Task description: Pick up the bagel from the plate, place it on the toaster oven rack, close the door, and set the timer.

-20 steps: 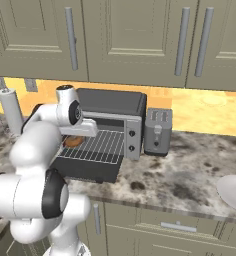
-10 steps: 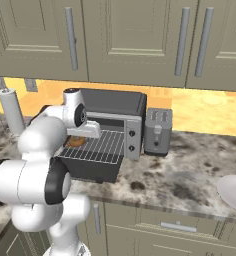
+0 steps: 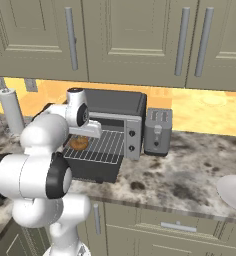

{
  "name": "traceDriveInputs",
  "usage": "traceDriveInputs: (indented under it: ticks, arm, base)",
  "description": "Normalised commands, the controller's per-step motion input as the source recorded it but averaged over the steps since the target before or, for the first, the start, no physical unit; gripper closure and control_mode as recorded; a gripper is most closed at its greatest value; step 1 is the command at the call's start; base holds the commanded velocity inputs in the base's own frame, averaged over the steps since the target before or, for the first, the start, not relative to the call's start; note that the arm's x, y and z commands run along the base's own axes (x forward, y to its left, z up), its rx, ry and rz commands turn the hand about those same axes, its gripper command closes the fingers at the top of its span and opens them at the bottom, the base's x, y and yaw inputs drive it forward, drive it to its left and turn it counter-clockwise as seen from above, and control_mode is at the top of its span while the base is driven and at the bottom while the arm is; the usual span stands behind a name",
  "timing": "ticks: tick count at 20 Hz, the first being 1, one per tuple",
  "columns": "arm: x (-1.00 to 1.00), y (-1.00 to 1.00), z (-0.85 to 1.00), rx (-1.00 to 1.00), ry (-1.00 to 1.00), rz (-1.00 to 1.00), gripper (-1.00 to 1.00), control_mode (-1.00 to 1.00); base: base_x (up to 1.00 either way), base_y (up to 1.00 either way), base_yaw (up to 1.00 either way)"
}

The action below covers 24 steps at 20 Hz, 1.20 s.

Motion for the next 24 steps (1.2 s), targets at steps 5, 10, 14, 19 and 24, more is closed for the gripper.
traceDriveInputs:
  ticks: [5,10,14,19,24]
  arm:
    - [-0.35,0.0,0.0,0.0,-0.05,0.0,-1.0,-1.0]
    - [-1.0,-0.04,0.08,0.0,-0.15,0.0,-1.0,-1.0]
    - [-1.0,-0.12,0.19,0.0,-0.02,0.0,-1.0,-1.0]
    - [-0.73,-0.01,0.09,0.0,0.14,0.0,-1.0,-1.0]
    - [-0.08,0.0,-0.06,0.0,0.25,0.0,-1.0,-1.0]
  base:
    - [0.0,0.0,0.0]
    - [0.0,0.0,0.0]
    - [0.0,0.0,0.0]
    - [0.0,0.0,0.0]
    - [0.0,0.0,0.0]
